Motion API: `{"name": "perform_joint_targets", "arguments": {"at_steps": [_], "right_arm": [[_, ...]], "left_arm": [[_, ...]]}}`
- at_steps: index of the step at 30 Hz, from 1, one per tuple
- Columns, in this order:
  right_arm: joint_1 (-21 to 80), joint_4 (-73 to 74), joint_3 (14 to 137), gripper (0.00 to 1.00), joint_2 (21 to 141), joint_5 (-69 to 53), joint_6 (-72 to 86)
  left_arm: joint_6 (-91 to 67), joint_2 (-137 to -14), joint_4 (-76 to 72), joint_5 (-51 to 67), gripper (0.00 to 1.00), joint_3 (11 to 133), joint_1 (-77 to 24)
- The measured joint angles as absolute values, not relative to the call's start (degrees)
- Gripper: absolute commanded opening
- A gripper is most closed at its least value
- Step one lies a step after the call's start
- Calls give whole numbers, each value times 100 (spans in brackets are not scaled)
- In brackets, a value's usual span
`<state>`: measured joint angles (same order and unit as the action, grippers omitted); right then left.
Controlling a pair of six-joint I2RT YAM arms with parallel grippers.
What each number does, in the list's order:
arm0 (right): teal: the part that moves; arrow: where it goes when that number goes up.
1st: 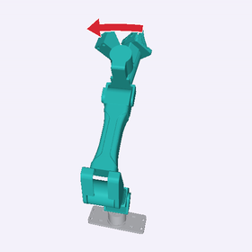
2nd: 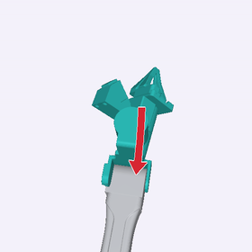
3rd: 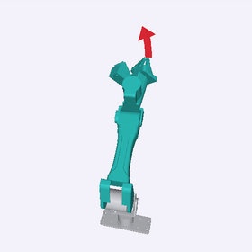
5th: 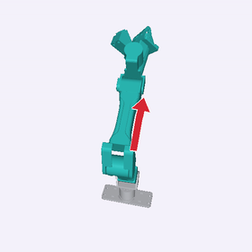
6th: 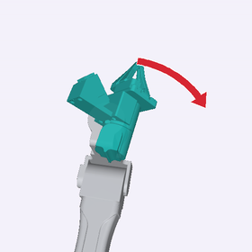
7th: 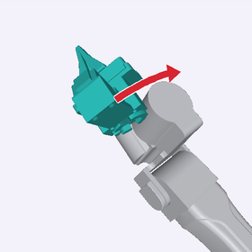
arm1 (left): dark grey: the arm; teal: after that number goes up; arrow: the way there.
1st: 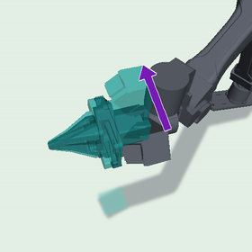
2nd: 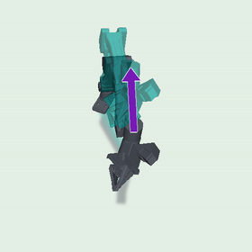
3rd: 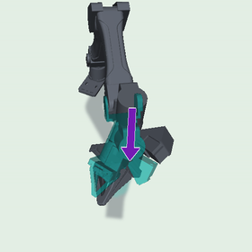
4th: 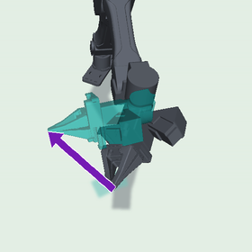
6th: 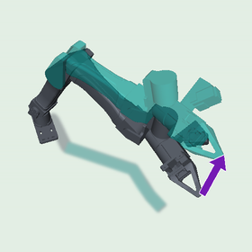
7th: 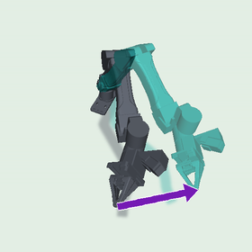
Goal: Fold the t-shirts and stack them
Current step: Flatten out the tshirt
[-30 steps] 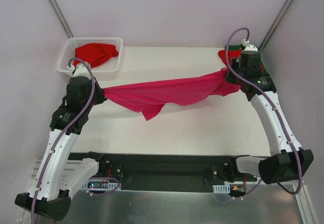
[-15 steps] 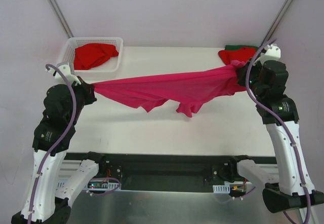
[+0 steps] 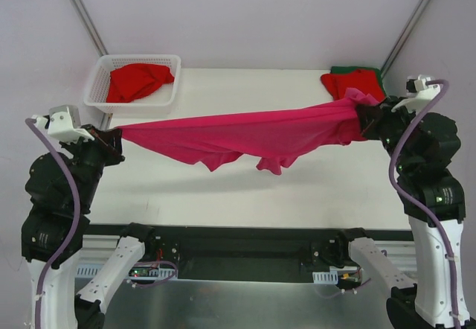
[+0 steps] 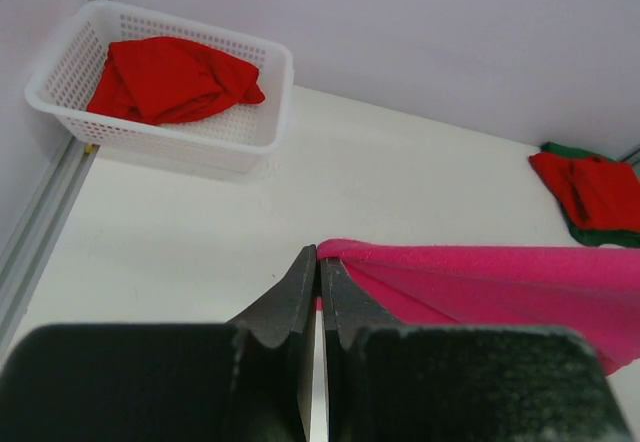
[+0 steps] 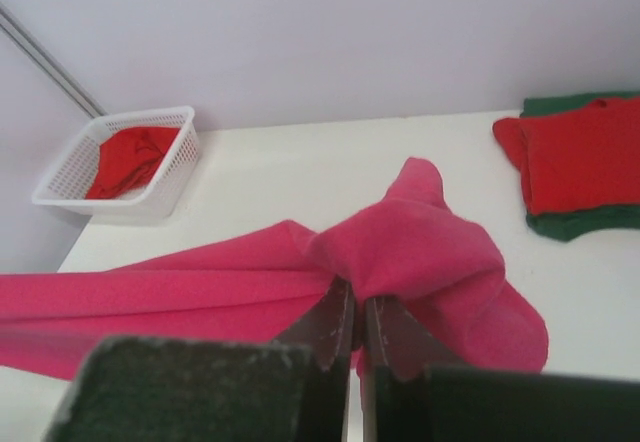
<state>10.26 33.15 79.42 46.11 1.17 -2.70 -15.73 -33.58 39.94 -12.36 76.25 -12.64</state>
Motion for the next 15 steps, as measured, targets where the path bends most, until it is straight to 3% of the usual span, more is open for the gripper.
{"name": "perform_joint_targets", "arguments": {"at_steps": [11, 15], "right_arm": [[1020, 4313, 8628, 1, 4064, -342, -301], [1013, 4206, 8261, 1, 3826, -550, -110]], "left_arm": [[-1557, -3295, 4670, 305, 0, 8512, -1262], [-1584, -3280, 4698, 851, 0, 8440, -1262]]}}
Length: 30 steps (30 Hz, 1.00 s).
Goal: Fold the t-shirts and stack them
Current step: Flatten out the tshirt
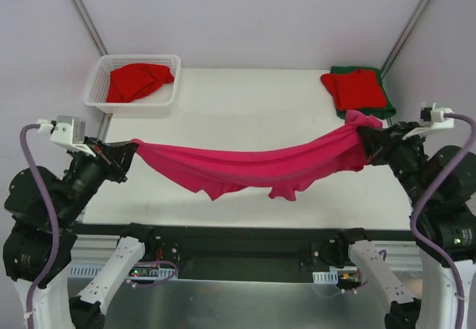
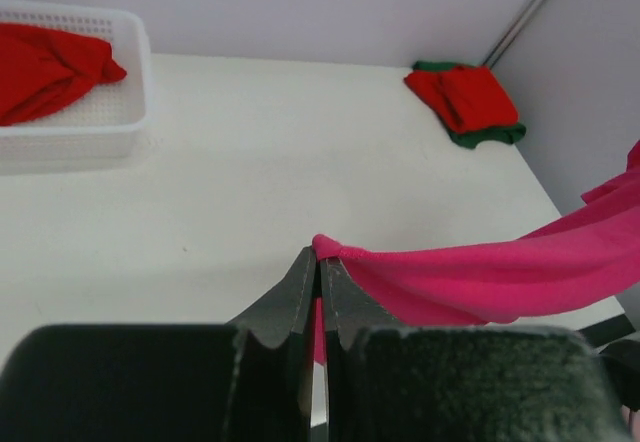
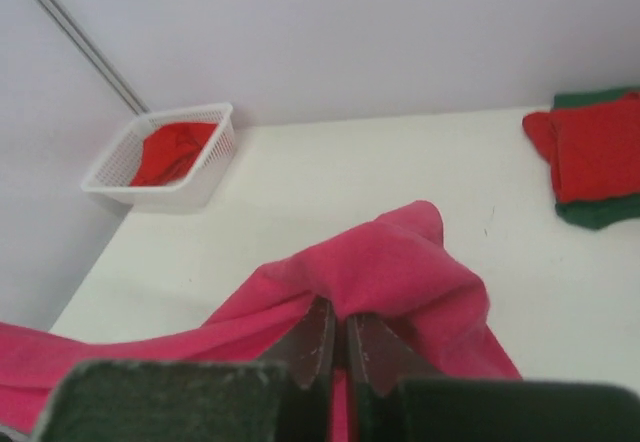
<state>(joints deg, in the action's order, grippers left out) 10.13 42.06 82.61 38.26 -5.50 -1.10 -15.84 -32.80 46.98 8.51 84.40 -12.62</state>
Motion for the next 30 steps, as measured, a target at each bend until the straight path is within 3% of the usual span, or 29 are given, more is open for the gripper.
{"name": "perform_joint_targets", "arguments": {"at_steps": [6, 7, 8, 9, 10, 11, 12, 13, 14, 15, 23, 24, 30], "right_arm": [[1007, 3566, 6584, 1, 4429, -659, 279], [1028, 3448, 6366, 8, 4788, -622, 325], [1052, 3354, 6219, 23, 5175, -576, 366], [1090, 3304, 6145, 56, 5636, -513, 403], [1133, 3267, 6136, 68, 6108, -443, 438], [1199, 3210, 6136, 77, 6525, -384, 478], [1271, 3170, 6145, 93, 6851, -292, 471], [1372, 3175, 6173, 97, 7098, -193, 464], [1472, 3188, 6222, 100, 7277, -86, 464], [1581, 3188, 6287, 97, 7397, 14, 443], [2088, 3020, 6630, 97, 7310, 454, 403], [2102, 3011, 6598, 96, 7253, 491, 403], [2202, 2941, 6045, 96, 6879, 580, 412]], "left_arm": [[-1929, -3881, 4414, 749, 0, 7231, -1262], [-2018, -4171, 4298, 696, 0, 6958, -1262], [-2078, -4497, 4147, 642, 0, 6692, -1262], [-2139, -4724, 3999, 582, 0, 6484, -1262], [-2196, -5100, 3828, 543, 4, 6246, -1262], [-2246, -5448, 3699, 523, 35, 6060, -1262], [-2285, -5710, 3612, 506, 59, 5944, -1264], [-2305, -5999, 3514, 462, 73, 5830, -1269], [-2327, -6224, 3409, 403, 94, 5763, -1278], [-2351, -6396, 3301, 346, 99, 5728, -1308], [-2408, -6294, 2777, 1, 98, 5743, -1621], [-2416, -6121, 2753, 86, 92, 5728, -1634], [-2670, -5017, 2611, 427, 78, 5290, -2049]]}}
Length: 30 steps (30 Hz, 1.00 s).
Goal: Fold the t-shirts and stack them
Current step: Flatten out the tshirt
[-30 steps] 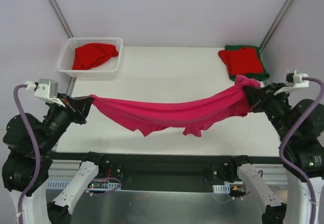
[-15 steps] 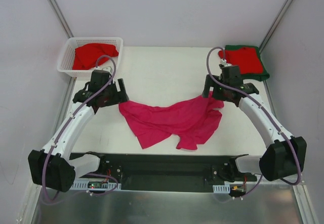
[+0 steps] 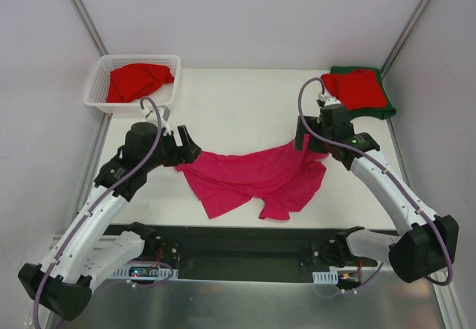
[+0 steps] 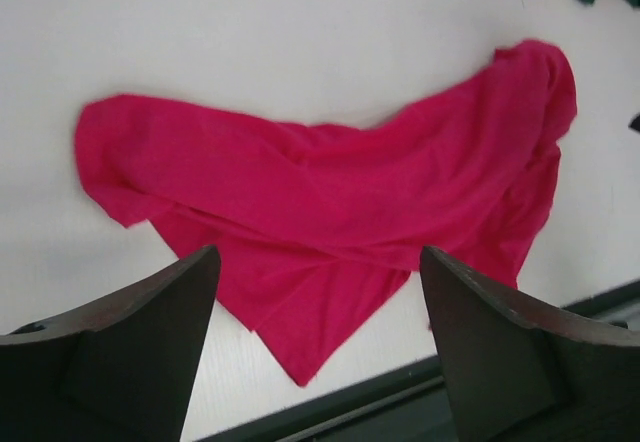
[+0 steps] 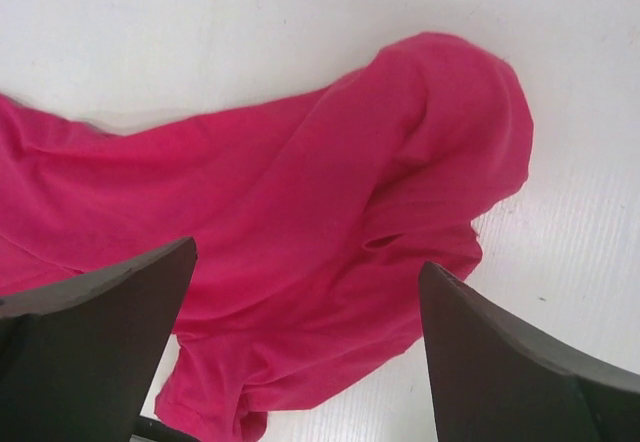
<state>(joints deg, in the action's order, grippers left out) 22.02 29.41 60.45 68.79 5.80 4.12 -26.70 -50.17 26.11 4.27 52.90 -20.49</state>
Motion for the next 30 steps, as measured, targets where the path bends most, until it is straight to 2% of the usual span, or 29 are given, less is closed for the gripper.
{"name": "perform_joint_targets", "arguments": {"at_steps": [5, 8, 24, 30], "right_arm": [[2263, 2991, 5747, 96, 6816, 582, 445], [2298, 3004, 5704, 96, 6731, 585, 469], [2327, 2982, 5605, 96, 6611, 585, 517], [2331, 2982, 5583, 96, 6563, 585, 517]], "left_arm": [[-3118, -4672, 2617, 401, 68, 4416, -2976], [-3533, -4718, 2709, 301, 65, 3852, -3601], [-5312, -4812, 2703, -425, 64, 2738, -5535], [-5732, -4923, 2530, -515, 64, 2272, -5896]]}}
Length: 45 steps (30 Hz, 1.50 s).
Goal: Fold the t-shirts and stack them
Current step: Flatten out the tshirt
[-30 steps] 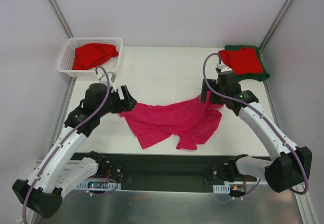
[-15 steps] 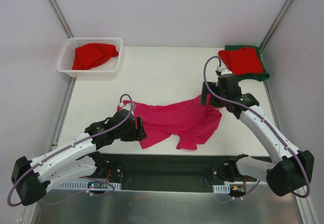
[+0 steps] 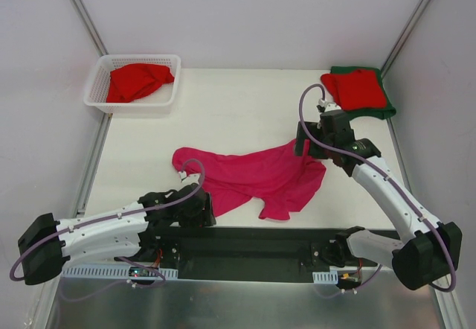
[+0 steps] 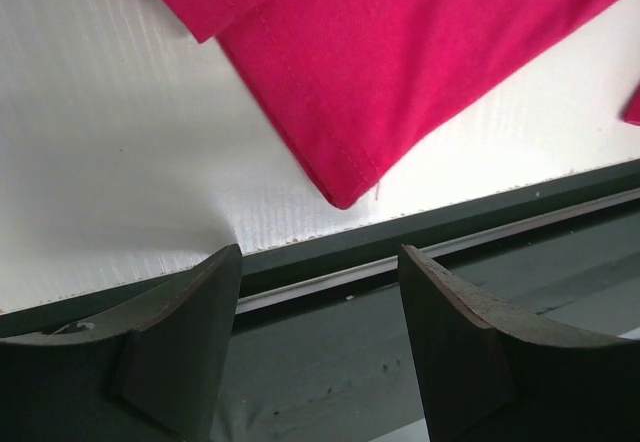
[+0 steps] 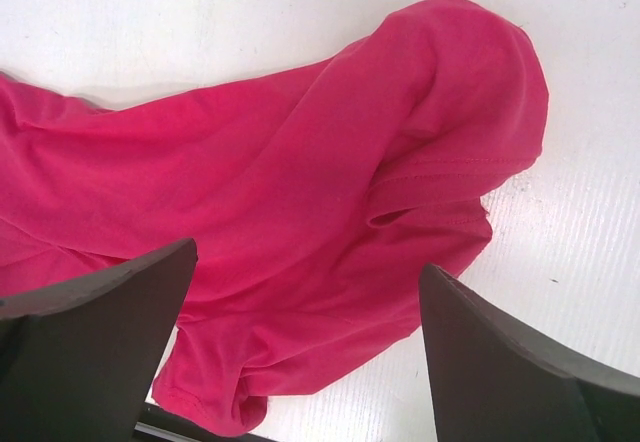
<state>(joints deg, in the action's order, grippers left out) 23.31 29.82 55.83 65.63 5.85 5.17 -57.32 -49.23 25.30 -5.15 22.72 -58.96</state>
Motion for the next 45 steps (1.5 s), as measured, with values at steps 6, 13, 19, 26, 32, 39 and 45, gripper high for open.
{"name": "perform_joint_targets", "arguments": {"at_steps": [6, 13, 19, 26, 32, 39, 45], "right_arm": [[2335, 2987, 5583, 96, 6512, 585, 517], [2349, 3035, 5583, 96, 6466, 602, 515], [2351, 3063, 5583, 96, 6423, 646, 513], [2351, 3076, 5583, 96, 6370, 676, 513], [2357, 3111, 5487, 96, 6257, 523, 537], [2670, 3435, 4718, 98, 5489, 204, 823], [3055, 3726, 4222, 92, 4788, -36, 1194]], "left_arm": [[-5857, -5216, 2078, -652, 63, 2213, -5972], [-5898, -5601, 1431, -742, 61, 2231, -6007], [-5913, -5850, 1138, -816, 32, 2259, -6045], [-5944, -6036, 1129, -862, 7, 2250, -6045], [-5931, -6040, 1127, -958, 0, 2235, -6047], [-5843, -6217, 1160, -1111, 0, 2421, -6080], [-5684, -6545, 1157, -1114, 0, 2705, -6080]]}}
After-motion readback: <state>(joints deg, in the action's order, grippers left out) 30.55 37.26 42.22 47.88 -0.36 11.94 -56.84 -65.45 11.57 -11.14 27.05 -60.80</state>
